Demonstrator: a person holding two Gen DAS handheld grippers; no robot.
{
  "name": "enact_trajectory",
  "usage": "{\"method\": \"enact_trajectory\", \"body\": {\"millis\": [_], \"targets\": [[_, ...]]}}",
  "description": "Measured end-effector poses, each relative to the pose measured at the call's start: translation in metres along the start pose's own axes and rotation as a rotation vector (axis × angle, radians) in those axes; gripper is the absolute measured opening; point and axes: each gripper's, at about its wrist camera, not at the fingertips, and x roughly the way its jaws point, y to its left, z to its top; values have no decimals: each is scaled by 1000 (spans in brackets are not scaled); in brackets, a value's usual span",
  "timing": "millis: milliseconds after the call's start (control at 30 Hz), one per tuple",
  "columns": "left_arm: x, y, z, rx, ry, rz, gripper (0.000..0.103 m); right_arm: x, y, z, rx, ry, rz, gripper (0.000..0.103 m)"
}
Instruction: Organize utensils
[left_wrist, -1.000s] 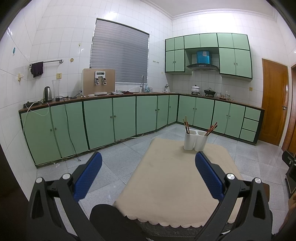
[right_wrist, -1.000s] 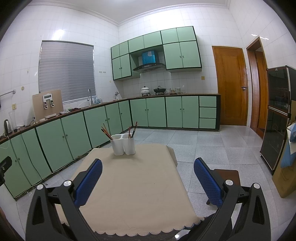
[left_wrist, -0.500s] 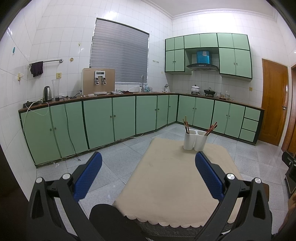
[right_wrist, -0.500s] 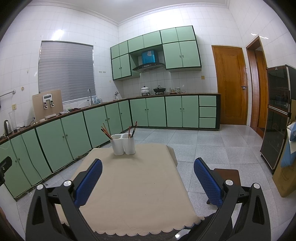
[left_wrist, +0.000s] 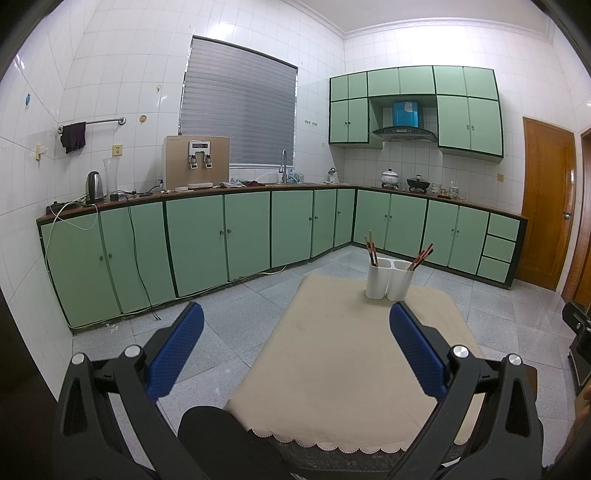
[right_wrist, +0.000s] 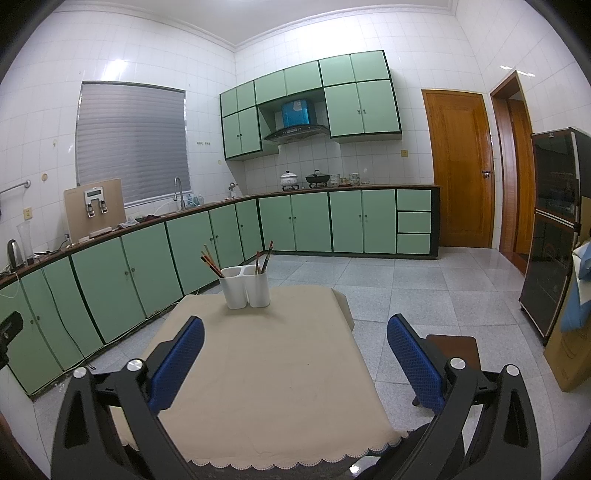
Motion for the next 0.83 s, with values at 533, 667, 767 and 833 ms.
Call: {"method": "enact_trajectory", "body": {"millis": [533,667,767,833], "targets": [[0,0,0,1,2,-1,98,4,0,-6,1,7,1,97],[0,-1,0,0,4,-1,98,4,0,-7,0,8,2,97],[2,-2,1,-6,10,-2,98,3,0,-8,0,8,2,97],[1,-3,1,-8,13,-9,98,4,0,-7,1,10,2,97]]}}
